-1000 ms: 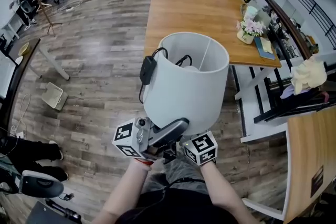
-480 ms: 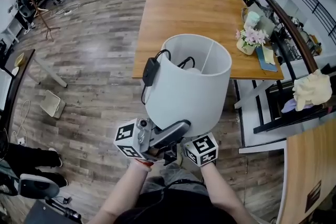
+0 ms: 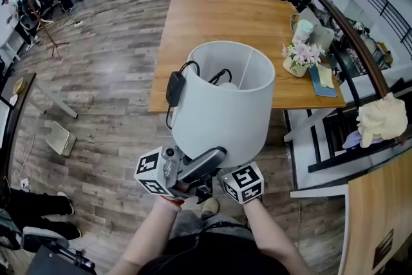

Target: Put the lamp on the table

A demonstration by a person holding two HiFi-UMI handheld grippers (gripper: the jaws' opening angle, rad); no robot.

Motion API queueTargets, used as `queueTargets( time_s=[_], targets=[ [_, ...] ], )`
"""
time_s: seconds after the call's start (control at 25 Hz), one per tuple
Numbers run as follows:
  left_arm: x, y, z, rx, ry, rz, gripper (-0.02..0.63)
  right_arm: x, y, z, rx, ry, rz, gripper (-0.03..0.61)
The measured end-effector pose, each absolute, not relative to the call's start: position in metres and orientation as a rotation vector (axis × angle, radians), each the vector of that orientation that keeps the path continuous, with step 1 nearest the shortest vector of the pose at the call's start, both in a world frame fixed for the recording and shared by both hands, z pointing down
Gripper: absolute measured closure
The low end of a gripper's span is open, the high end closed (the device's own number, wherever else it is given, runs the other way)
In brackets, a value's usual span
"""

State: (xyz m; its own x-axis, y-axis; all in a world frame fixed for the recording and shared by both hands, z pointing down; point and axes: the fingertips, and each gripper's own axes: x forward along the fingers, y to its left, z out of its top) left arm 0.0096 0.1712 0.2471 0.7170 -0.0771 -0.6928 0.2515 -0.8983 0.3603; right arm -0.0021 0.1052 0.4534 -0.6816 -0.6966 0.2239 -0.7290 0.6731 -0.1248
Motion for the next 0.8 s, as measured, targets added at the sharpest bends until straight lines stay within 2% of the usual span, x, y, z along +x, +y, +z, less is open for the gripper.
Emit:
queueTargets(
  time_s=[0.8],
  targets=[
    [0.012, 0.066, 0.265, 2.424, 0.076, -1.03, 0.609, 0.001, 0.02, 0.476, 1.151, -2.696, 0.397, 0.382]
  ],
)
